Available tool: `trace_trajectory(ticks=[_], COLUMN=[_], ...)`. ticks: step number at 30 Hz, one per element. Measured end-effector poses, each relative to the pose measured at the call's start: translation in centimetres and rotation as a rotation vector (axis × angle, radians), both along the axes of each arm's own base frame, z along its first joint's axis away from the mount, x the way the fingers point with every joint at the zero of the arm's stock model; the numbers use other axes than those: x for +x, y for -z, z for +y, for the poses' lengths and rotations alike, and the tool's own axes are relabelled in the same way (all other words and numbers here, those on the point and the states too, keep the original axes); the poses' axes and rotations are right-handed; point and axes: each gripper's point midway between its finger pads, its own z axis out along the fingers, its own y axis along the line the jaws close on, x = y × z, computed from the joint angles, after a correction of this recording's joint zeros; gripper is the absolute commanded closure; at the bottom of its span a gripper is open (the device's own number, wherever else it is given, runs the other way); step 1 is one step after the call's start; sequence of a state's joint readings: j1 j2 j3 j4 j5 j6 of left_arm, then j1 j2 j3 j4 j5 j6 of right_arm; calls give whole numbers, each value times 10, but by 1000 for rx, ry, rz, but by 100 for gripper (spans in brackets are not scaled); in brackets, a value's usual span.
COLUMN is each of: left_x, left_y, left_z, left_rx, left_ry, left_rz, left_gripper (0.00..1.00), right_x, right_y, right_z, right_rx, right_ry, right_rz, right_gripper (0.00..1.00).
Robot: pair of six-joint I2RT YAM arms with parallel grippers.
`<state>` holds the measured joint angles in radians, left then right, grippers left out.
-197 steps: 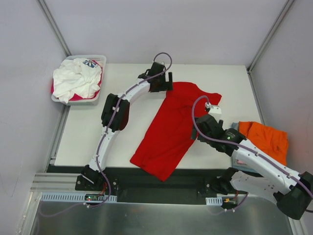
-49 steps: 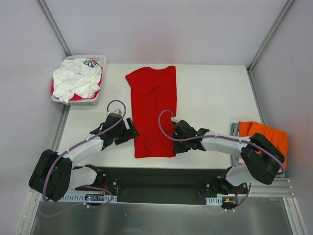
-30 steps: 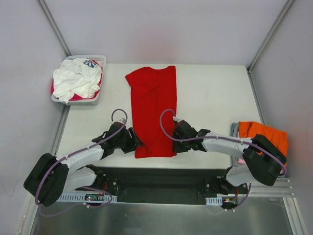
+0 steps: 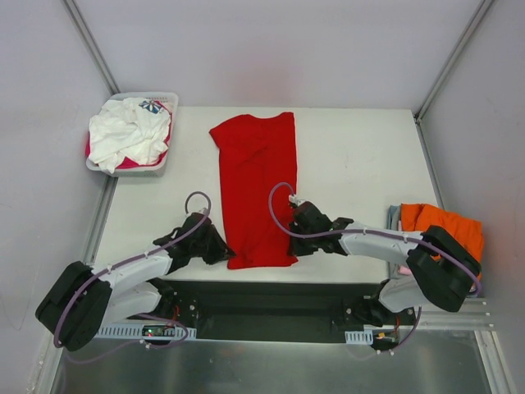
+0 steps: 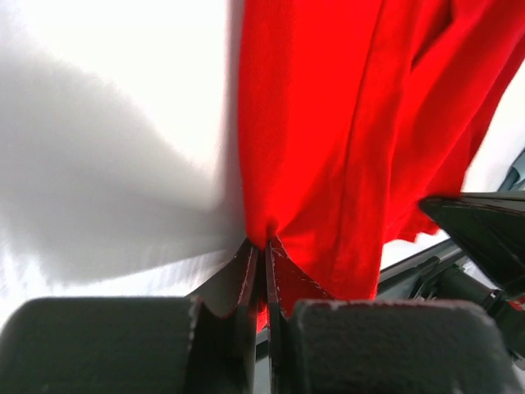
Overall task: Fold and stack the t-shirts
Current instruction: Grab the bottom of the folded rectangular tshirt with both arms, then fold the folded rectangular tshirt in 1/3 of the way
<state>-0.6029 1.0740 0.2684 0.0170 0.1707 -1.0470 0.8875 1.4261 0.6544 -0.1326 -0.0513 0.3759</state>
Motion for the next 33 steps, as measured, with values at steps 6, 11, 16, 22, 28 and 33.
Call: trace_trajectory(ticks=[6,11,16,22,28,33], left_x=[-5,9,55,117,168,210], left_y=[-4,-12,-37,-72,-91,-90], left_z=[13,19,17,18,24,25], left_rx=[35,130,198,235,269,300], left_ry=[-27,-34,-59,-101,-122,-126], left_rz=[-20,-31,-97,-201,-252,-255], left_gripper=[100,100,100,100,100,100], right_x=[2,16,47,86,133,177], right_y=[-26,-47,-70,-85,-92,-89], right_z=[0,7,12,22,28,28], right_rx=[49,76,105,105,102,94], right_ry=[-11,-14,24,56,107,164], right_rz=[-61,-121,-194,-247,-285,-293], right_gripper=[99,99,99,99,99,99])
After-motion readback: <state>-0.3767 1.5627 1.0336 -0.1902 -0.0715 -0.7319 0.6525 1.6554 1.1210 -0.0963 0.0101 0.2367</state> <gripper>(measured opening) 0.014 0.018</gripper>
